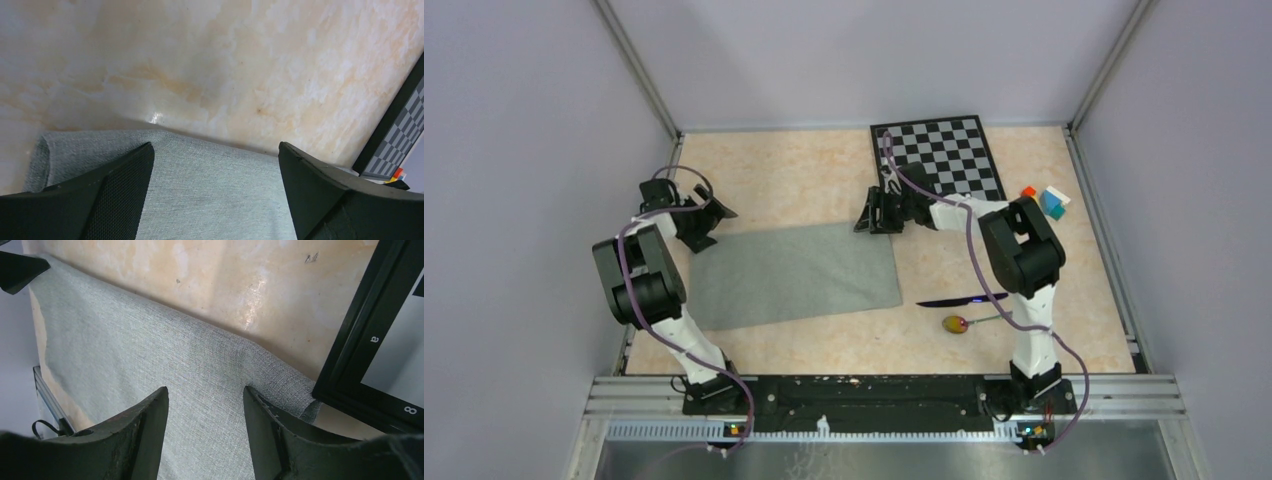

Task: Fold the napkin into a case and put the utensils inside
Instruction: Smooth out the rectangle-folded napkin at the center of the board.

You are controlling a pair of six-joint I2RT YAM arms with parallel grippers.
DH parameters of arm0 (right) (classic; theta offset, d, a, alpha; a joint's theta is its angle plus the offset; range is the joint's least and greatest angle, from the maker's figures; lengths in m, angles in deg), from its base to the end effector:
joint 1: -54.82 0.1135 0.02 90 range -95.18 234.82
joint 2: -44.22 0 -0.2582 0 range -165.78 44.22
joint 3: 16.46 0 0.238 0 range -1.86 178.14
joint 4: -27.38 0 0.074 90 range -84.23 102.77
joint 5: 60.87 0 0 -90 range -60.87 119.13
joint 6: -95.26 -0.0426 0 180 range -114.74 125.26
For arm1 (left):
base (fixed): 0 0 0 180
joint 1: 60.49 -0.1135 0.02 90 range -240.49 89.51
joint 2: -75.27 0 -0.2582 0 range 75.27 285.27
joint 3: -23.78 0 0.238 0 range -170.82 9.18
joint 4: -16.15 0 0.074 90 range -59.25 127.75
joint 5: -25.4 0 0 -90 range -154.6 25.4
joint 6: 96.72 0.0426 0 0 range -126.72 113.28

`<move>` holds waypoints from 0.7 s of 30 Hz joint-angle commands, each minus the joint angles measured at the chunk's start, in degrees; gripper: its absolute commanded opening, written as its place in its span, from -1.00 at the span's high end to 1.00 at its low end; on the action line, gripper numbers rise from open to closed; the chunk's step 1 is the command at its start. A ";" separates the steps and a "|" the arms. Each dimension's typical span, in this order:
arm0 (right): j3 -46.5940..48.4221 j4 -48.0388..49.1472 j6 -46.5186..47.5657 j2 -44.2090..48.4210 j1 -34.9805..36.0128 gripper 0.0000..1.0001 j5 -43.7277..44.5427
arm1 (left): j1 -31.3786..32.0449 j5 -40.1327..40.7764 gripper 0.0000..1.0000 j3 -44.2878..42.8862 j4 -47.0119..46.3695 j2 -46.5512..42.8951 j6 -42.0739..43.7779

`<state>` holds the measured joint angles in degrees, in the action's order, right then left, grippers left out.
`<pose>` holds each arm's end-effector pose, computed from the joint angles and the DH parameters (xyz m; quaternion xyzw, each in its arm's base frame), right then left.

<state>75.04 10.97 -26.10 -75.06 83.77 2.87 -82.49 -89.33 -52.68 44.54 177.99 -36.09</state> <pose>0.3735 0.2282 0.1496 -0.0695 0.8987 0.3713 0.2226 0.3363 0.1166 0.1681 -0.3448 0.8669 -0.2227 0.2828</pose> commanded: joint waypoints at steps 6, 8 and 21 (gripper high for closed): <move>-2.22 1.19 2.90 1.54 -0.43 -0.13 5.98 | -2.70 2.12 -0.97 -7.96 3.40 7.95 8.52; -0.50 -2.20 4.78 1.85 -0.39 -0.13 7.63 | -2.64 2.93 -0.97 -9.09 4.46 8.24 9.59; 6.76 -0.24 0.05 2.70 3.60 -0.17 2.97 | -0.99 -5.80 -0.97 -3.16 1.00 -2.27 5.53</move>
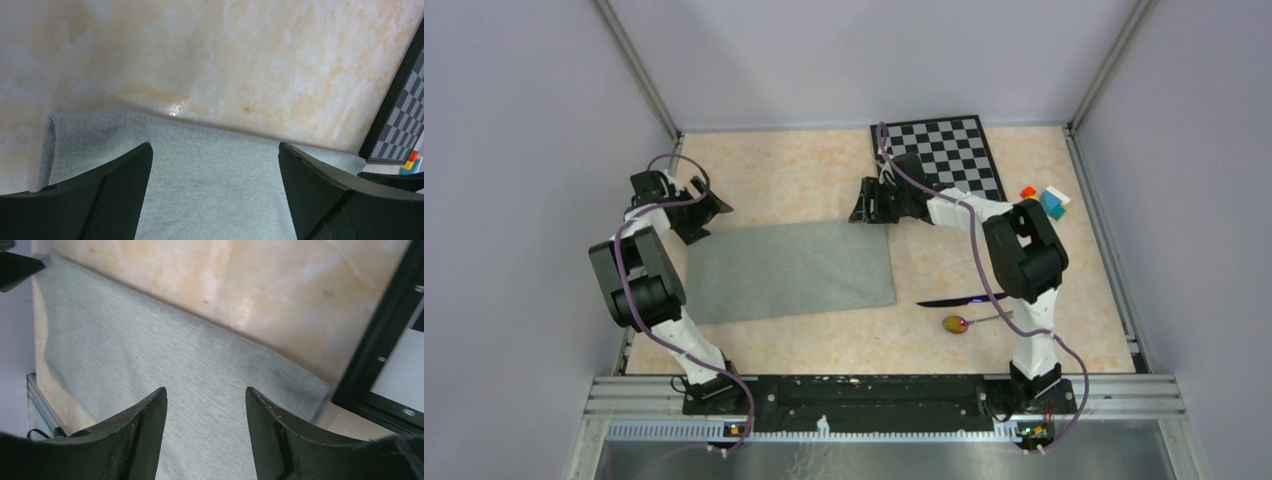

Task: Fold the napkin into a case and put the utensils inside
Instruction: Smooth out the rectangle-folded napkin at the center of the board.

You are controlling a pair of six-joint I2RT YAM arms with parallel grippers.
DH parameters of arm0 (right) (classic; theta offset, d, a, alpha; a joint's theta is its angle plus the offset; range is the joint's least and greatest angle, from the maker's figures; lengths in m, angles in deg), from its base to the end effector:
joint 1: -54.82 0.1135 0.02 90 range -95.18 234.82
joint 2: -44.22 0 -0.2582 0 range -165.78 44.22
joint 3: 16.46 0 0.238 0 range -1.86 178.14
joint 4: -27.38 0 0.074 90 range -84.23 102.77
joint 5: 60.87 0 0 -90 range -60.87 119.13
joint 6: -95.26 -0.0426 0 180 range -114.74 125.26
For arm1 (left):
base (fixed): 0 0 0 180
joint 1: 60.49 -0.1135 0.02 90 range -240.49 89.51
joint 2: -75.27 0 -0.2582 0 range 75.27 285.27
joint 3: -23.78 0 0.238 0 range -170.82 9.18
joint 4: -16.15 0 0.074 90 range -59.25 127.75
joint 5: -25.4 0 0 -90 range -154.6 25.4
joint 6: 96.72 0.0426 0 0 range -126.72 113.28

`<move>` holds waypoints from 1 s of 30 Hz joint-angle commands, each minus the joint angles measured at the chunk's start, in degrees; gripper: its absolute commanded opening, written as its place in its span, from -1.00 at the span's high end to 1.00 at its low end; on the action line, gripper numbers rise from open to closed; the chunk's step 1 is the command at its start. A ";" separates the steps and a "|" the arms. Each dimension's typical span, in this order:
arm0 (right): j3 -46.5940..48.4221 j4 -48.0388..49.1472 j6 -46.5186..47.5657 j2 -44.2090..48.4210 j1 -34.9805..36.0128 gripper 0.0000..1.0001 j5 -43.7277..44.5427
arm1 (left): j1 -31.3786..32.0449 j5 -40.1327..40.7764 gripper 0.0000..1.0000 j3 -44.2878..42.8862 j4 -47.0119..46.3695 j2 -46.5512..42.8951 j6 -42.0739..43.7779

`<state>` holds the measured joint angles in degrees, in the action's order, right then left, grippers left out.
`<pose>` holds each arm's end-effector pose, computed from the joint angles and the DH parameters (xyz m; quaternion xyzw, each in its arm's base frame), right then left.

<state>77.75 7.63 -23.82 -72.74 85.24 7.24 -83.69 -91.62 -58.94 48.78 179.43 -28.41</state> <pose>0.3716 0.2366 0.1749 -0.0870 0.8977 0.3471 0.2571 0.3481 0.1281 0.1862 -0.2865 0.8824 -0.2183 0.3028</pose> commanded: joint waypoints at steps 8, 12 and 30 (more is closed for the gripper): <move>0.38 4.66 -1.43 -2.97 -0.10 -0.16 2.81 | 0.58 -0.30 -0.97 -0.89 1.26 0.88 1.95; -0.59 2.24 1.90 -2.04 -0.71 -0.18 4.73 | 3.59 0.98 -0.98 -0.27 2.30 -4.40 3.31; 13.23 -43.66 -4.03 3.87 6.75 -0.61 17.05 | 19.97 1.91 -0.97 7.65 2.42 -26.42 10.52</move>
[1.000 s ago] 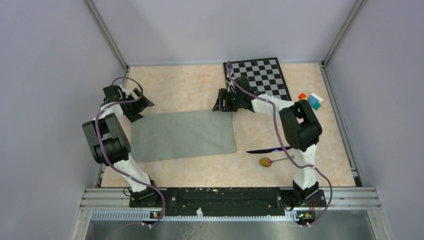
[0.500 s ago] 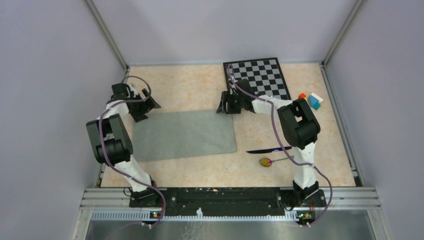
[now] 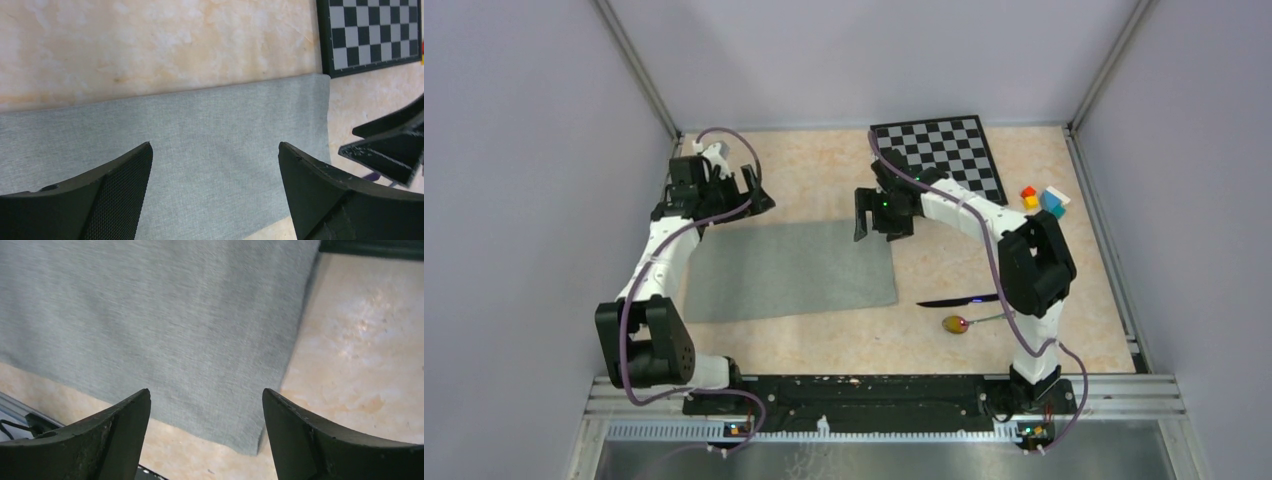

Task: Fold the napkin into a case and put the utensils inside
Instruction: Smooth out the rectangle-folded napkin at the center of the board.

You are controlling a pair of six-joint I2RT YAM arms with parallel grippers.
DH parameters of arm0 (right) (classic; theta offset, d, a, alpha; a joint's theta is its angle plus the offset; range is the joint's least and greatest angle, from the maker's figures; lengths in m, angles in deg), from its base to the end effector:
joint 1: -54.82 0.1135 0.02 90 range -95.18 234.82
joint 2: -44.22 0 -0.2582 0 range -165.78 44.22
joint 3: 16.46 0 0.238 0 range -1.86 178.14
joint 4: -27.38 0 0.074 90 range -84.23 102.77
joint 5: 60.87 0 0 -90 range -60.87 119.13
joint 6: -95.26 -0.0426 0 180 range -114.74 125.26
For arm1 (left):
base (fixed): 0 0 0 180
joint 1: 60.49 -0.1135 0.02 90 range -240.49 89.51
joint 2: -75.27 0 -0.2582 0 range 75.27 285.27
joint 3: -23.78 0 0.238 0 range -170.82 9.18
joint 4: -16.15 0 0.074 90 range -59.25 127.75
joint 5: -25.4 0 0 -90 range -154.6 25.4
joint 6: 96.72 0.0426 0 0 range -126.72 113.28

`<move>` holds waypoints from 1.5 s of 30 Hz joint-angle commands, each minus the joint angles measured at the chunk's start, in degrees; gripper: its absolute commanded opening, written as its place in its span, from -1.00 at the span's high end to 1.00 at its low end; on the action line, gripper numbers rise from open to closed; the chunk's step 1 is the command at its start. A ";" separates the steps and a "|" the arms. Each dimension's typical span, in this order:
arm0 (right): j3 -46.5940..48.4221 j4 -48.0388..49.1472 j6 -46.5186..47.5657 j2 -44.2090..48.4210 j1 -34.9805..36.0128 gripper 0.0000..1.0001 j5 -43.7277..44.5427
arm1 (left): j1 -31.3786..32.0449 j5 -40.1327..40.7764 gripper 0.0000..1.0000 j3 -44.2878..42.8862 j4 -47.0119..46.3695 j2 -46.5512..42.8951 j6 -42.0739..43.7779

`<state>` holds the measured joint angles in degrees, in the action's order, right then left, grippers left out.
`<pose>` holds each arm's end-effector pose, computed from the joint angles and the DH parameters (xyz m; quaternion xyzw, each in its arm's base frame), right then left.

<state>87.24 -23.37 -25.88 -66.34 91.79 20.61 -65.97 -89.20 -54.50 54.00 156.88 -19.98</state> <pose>0.3231 0.2511 0.2288 -0.0694 0.9554 0.2149 0.1905 0.3051 0.0115 0.2809 -0.0580 0.8922 -0.2209 0.3897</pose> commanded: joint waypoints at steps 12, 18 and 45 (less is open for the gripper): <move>3.03 -9.97 0.17 -3.22 2.42 -0.56 7.20 | 5.15 -15.95 -0.97 19.48 -11.37 -9.42 -12.11; -6.92 9.65 -4.28 2.33 2.86 -0.53 -6.96 | 3.68 -12.16 -0.97 22.58 -10.05 -7.43 -17.66; -6.81 -3.16 -6.15 5.28 4.42 -0.49 3.28 | -0.21 2.84 -0.97 19.66 6.52 -11.74 -15.71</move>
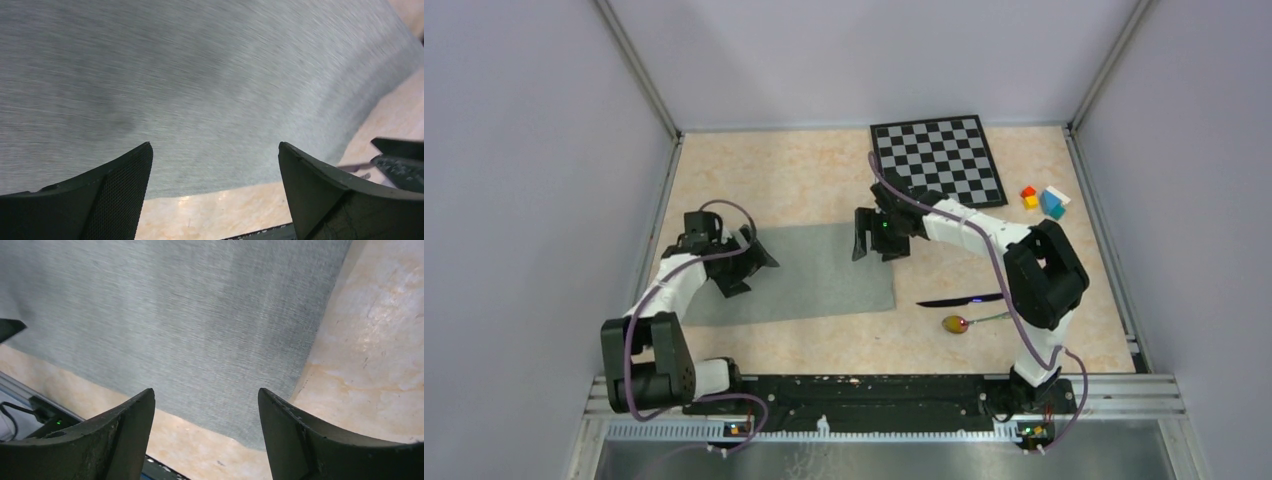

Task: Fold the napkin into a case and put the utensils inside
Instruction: Smooth out the rectangle-folded napkin at the center of the board, then pick up the rectangle-folded napkin from the center of the board.

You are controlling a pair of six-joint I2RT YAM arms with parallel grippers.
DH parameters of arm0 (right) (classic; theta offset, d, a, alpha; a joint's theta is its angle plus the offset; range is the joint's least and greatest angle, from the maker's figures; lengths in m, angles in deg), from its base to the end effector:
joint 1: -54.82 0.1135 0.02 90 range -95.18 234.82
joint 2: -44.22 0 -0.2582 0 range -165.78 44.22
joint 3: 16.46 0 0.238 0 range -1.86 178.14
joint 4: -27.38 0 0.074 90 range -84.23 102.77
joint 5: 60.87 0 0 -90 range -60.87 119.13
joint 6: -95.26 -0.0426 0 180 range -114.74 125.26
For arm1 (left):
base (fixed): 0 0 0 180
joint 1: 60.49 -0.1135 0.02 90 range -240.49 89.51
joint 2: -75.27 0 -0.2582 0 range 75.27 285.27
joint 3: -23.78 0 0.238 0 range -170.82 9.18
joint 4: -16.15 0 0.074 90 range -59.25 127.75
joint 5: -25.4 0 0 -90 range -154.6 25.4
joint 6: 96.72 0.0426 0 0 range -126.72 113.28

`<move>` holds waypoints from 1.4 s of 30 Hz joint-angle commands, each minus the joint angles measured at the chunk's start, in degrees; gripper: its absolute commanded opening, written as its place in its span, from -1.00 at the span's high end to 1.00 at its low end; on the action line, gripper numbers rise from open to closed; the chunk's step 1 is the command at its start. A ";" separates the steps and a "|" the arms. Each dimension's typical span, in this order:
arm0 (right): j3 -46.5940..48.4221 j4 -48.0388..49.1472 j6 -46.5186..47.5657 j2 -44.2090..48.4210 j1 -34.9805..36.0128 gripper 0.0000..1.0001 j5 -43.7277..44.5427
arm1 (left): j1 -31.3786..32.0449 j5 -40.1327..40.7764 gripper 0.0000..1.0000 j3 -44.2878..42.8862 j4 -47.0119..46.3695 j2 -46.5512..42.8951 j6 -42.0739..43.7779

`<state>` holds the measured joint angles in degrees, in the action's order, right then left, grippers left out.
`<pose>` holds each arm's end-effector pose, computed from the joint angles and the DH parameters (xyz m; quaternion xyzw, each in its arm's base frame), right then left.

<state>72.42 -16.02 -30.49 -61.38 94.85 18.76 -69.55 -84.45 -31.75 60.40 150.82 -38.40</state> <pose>0.2823 0.2471 0.1932 -0.0592 0.9607 0.2266 0.1490 0.2281 0.0217 0.1793 -0.2983 0.9136 -0.2078 0.1821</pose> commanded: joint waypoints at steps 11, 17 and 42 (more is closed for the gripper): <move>24.16 -28.04 0.20 -13.47 1.29 -0.47 13.67 | 4.07 -12.88 -0.97 -4.50 -6.30 -19.72 7.64; 24.99 -28.35 -0.40 -16.84 1.36 -0.47 12.05 | 4.10 -12.75 -0.97 -4.32 -3.81 -22.03 8.79; 18.28 -18.74 -4.22 -23.43 4.99 0.74 23.63 | 4.13 -11.97 -0.97 -9.42 0.03 -22.88 10.94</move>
<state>91.94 -39.56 -34.01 -78.21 97.81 36.90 -65.64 -96.48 -38.17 60.60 129.01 -28.20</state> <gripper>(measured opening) 0.189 0.987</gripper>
